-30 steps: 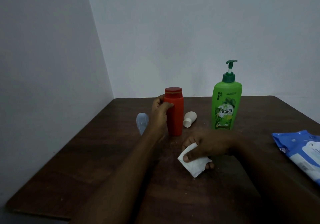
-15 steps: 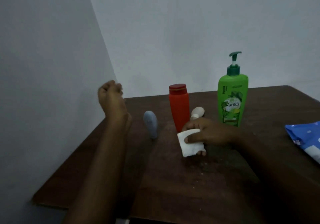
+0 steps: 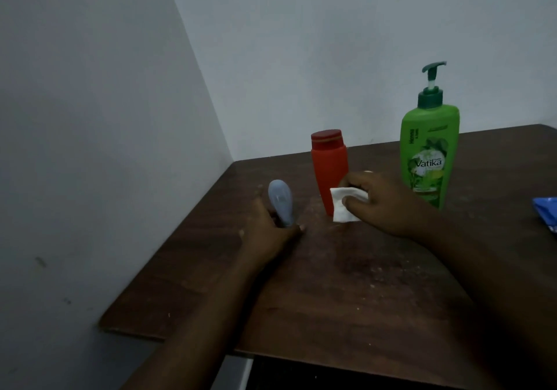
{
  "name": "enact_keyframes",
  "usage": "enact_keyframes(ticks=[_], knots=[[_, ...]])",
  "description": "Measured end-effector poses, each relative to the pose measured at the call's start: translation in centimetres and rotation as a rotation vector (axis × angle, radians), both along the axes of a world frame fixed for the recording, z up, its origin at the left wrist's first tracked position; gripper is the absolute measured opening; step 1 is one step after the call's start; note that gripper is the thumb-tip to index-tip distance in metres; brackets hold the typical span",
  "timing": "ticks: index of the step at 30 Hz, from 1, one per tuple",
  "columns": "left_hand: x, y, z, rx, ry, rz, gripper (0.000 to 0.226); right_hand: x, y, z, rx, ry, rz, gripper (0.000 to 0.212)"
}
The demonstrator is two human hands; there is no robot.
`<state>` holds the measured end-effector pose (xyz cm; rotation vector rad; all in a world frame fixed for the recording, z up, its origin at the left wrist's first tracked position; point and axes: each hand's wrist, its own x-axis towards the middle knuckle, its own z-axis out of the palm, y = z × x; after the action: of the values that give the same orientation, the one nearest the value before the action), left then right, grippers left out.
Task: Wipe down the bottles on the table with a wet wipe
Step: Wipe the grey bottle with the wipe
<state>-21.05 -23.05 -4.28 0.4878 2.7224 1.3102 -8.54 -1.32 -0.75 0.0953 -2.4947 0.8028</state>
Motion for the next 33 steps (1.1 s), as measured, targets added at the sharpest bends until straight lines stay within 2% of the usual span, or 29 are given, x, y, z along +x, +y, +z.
enact_keyframes(ticks=[4,7,10,12,15,18,22,25,29,31,33], knots=[[-0.7,0.2,-0.6,0.111,0.040,0.036,0.135,0.0,0.1,0.0,0.025,-0.002,-0.026,0.012],[-0.2,0.4,-0.1,0.168,0.047,0.036,0.125,0.3,-0.1,0.3,0.024,0.033,-0.018,0.009],[1.3,0.2,0.9,0.255,0.069,0.023,0.087,0.6,0.0,0.9,-0.061,0.203,-0.069,0.013],[2.8,-0.3,2.1,0.366,0.157,0.005,0.060,1.0,-0.1,1.5,-0.132,0.375,-0.154,0.011],[5.1,-1.4,5.3,0.445,0.296,-0.143,0.060,1.5,-0.2,2.3,-0.228,0.585,-0.236,0.011],[7.3,-1.8,9.8,0.448,0.314,-0.404,0.067,1.6,-0.3,2.5,-0.261,0.675,-0.288,0.020],[6.2,-0.5,13.4,0.489,0.361,-0.561,0.045,1.7,0.0,2.7,-0.263,0.761,-0.377,0.020],[3.3,1.5,13.7,0.670,0.309,-0.603,0.038,1.6,0.6,2.9,-0.324,0.809,-0.416,0.017],[1.3,4.2,12.2,0.902,0.050,-0.627,0.032,1.5,0.7,3.0,-0.484,0.782,-0.406,0.020],[1.3,5.1,11.0,0.896,-0.031,-0.611,0.022,1.5,0.5,3.1,-0.582,0.717,-0.343,0.024],[1.2,5.5,9.5,0.864,-0.065,-0.600,0.023,1.1,0.2,2.9,-0.620,0.661,-0.297,0.020]])
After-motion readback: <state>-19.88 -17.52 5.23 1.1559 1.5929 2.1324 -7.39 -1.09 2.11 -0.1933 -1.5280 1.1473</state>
